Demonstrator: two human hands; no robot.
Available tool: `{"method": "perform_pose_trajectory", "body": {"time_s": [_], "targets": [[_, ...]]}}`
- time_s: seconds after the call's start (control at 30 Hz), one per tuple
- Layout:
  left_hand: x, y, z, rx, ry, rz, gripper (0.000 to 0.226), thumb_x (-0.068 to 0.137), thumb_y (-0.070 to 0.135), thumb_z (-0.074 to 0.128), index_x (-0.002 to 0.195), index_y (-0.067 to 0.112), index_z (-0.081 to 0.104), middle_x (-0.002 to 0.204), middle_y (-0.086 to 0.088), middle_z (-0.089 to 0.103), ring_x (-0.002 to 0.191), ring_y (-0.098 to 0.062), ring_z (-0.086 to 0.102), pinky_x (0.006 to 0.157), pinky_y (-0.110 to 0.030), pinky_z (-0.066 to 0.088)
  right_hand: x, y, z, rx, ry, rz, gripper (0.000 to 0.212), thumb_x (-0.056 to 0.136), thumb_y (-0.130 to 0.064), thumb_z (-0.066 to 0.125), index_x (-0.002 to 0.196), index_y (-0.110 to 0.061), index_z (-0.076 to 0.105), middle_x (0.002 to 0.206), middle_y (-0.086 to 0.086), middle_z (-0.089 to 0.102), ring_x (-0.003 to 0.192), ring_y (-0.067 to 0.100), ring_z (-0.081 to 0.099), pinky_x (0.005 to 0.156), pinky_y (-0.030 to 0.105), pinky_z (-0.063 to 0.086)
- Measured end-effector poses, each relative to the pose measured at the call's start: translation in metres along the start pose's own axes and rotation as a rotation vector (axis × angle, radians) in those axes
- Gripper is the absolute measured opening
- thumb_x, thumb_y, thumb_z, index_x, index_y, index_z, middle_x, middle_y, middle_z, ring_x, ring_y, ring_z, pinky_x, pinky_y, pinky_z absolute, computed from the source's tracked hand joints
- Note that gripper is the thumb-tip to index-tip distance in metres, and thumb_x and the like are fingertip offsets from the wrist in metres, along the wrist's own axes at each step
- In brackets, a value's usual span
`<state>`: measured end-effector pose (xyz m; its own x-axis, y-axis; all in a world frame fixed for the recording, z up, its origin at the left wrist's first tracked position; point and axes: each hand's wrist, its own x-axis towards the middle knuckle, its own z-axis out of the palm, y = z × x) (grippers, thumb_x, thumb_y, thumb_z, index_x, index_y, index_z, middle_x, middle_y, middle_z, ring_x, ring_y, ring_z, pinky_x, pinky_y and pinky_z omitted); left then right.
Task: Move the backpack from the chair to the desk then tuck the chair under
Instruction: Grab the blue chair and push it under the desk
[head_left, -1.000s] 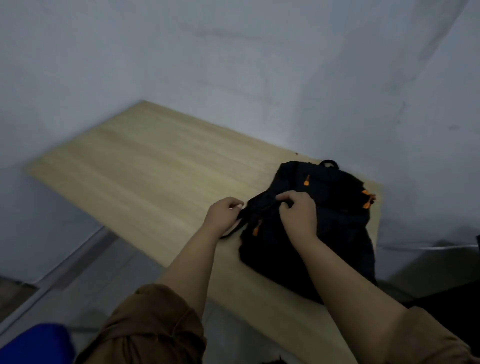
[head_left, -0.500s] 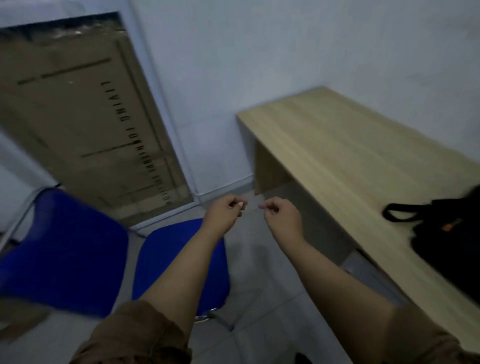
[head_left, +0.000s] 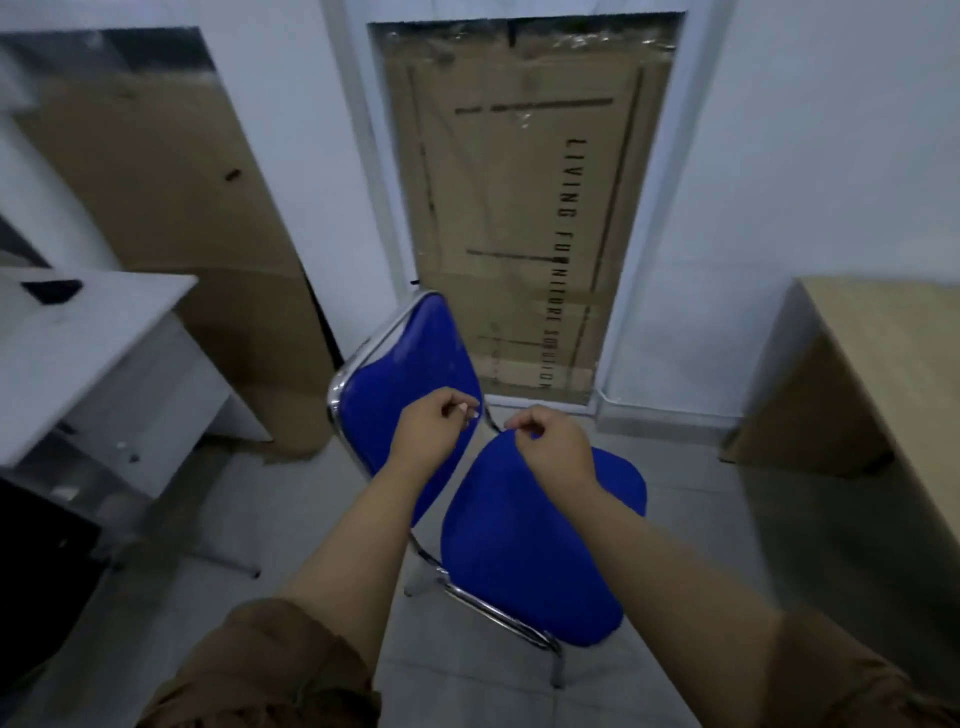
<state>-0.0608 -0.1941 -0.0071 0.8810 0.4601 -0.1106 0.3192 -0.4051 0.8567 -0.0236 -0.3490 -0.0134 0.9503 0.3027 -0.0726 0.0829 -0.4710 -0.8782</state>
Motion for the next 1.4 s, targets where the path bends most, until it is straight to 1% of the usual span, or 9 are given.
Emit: {"method": "perform_pose_trajectory", "body": {"time_s": [0.13,0.3,0.5,0.63,0.73,0.87,1.13,1.3,1.4], "targets": [[0.017,-0.024,-0.044,0.099,0.173,0.021,0.023,0.096,0.014,0.047,0.105,0.020,0.067,0.112,0.002,0.069,0.098,-0.012,0.062,0.071,-0.020,0.045,0.017,-0.025,0.048,-0.032,-0.099,-0.048,0.022,0.091,-0.005,0.054,0.100,-0.013,0.072,0.107,0.004,0.070,0.091,0.013,0.061,0.071,0.018,0.047],[0.061,-0.051,-0.104,0.190,0.333,0.090,0.029,0.092,0.005,0.046,0.107,0.017,0.067,0.115,-0.006,0.060,0.103,-0.019,0.057,0.083,-0.022,0.040,0.039,-0.056,0.108,-0.088,-0.157,-0.042,0.023,0.093,-0.011,0.056,0.109,-0.018,0.070,0.119,0.000,0.067,0.102,0.011,0.060,0.079,0.018,0.044],[0.113,-0.091,-0.138,0.316,-0.026,0.297,0.045,0.089,-0.010,0.041,0.129,0.003,0.057,0.134,-0.016,0.056,0.124,-0.028,0.053,0.096,-0.010,0.029,0.063,-0.079,0.181,-0.180,-0.198,0.017,0.048,0.088,-0.023,0.067,0.133,-0.012,0.054,0.129,0.010,0.058,0.116,0.022,0.055,0.088,0.019,0.038],[0.136,-0.104,-0.148,0.412,-0.322,0.374,0.051,0.101,0.005,0.036,0.151,0.006,0.024,0.161,-0.011,0.020,0.149,-0.022,0.021,0.116,-0.016,0.008,0.076,-0.089,0.227,-0.231,-0.099,0.105,0.061,0.070,-0.035,0.078,0.120,-0.014,0.052,0.116,0.009,0.059,0.105,0.026,0.058,0.087,0.041,0.053],[0.150,-0.108,-0.146,0.393,-0.473,0.365,0.055,0.104,0.019,0.029,0.154,0.015,0.008,0.165,-0.002,0.002,0.151,-0.015,0.007,0.119,-0.022,0.007,0.083,-0.093,0.243,-0.289,-0.024,0.140,0.080,0.064,-0.039,0.078,0.131,-0.014,0.041,0.123,0.009,0.058,0.111,0.027,0.058,0.093,0.049,0.051],[0.167,-0.106,-0.141,0.320,-0.563,0.368,0.056,0.105,0.023,0.027,0.154,0.019,0.001,0.164,0.005,-0.008,0.151,-0.010,0.000,0.120,-0.023,0.003,0.088,-0.092,0.253,-0.301,0.005,0.159,0.096,0.063,-0.034,0.077,0.143,-0.013,0.028,0.135,0.007,0.051,0.125,0.026,0.052,0.107,0.051,0.040],[0.178,-0.093,-0.115,0.235,-0.645,0.344,0.061,0.103,0.019,0.035,0.155,0.024,0.004,0.163,0.011,-0.011,0.150,-0.007,-0.005,0.119,-0.027,0.002,0.089,-0.073,0.231,-0.208,0.016,0.156,0.099,0.063,-0.031,0.075,0.146,-0.013,0.025,0.140,0.003,0.049,0.130,0.025,0.047,0.112,0.057,0.032],[0.178,-0.072,-0.077,0.208,-0.687,0.389,0.062,0.102,0.020,0.036,0.155,0.027,0.004,0.162,0.013,-0.016,0.143,0.002,-0.012,0.121,-0.032,-0.001,0.077,-0.055,0.191,-0.225,0.021,0.160,0.095,0.064,-0.027,0.071,0.147,-0.019,0.026,0.141,-0.003,0.049,0.133,0.021,0.044,0.115,0.062,0.021],[0.171,-0.049,-0.033,0.248,-0.737,0.452,0.062,0.102,0.023,0.036,0.155,0.026,0.003,0.162,0.014,-0.018,0.148,-0.007,-0.018,0.123,-0.037,-0.003,0.065,-0.034,0.147,-0.224,0.053,0.189,0.100,0.066,-0.025,0.069,0.152,-0.021,0.018,0.146,-0.007,0.044,0.136,0.019,0.040,0.118,0.061,0.014]]}}
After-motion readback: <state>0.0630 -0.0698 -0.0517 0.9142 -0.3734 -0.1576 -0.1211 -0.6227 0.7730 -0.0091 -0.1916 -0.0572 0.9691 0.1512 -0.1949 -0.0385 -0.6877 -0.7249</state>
